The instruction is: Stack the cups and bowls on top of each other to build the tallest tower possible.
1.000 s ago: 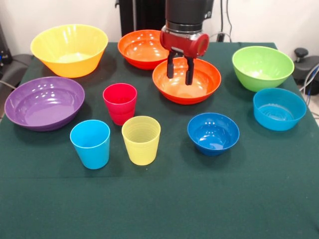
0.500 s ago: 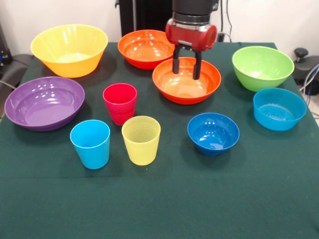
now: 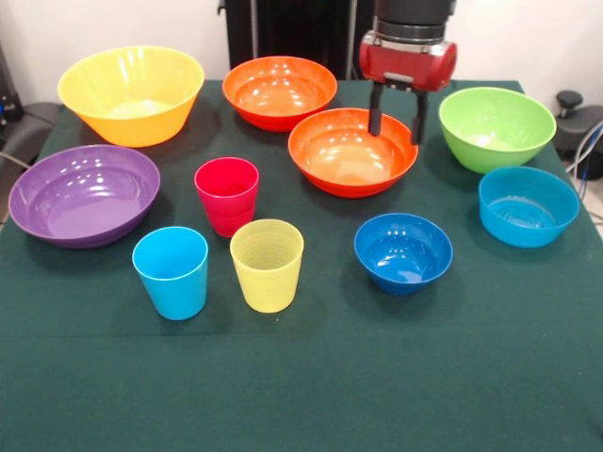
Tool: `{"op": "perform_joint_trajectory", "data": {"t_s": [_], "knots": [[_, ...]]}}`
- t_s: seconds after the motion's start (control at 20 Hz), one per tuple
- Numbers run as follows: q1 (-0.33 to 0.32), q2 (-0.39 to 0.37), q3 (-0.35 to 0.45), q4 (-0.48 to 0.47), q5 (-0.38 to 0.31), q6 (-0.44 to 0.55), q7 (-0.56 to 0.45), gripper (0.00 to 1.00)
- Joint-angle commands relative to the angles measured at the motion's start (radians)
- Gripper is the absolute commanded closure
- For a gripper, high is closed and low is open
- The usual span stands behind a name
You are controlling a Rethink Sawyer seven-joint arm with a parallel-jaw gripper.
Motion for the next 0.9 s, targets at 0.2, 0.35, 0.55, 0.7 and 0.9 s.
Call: {"op": "perform_joint_trajectory", "data": {"t_s": [0.2, 0.35, 0.55, 0.7, 0.9], "knots": [[0.071, 0.139, 0.026, -0.086, 0.058, -0.002, 0.173, 0.0], [0.079, 0.163, 0.021, -0.107, 0.058, -0.022, 0.17, 0.0], [0.083, 0.197, 0.014, -0.143, 0.055, -0.033, 0.16, 0.0], [0.092, 0.219, 0.004, -0.181, 0.054, -0.035, 0.147, 0.0], [0.083, 0.201, 0.009, -0.199, 0.049, 0.016, 0.134, 0.0]]}}
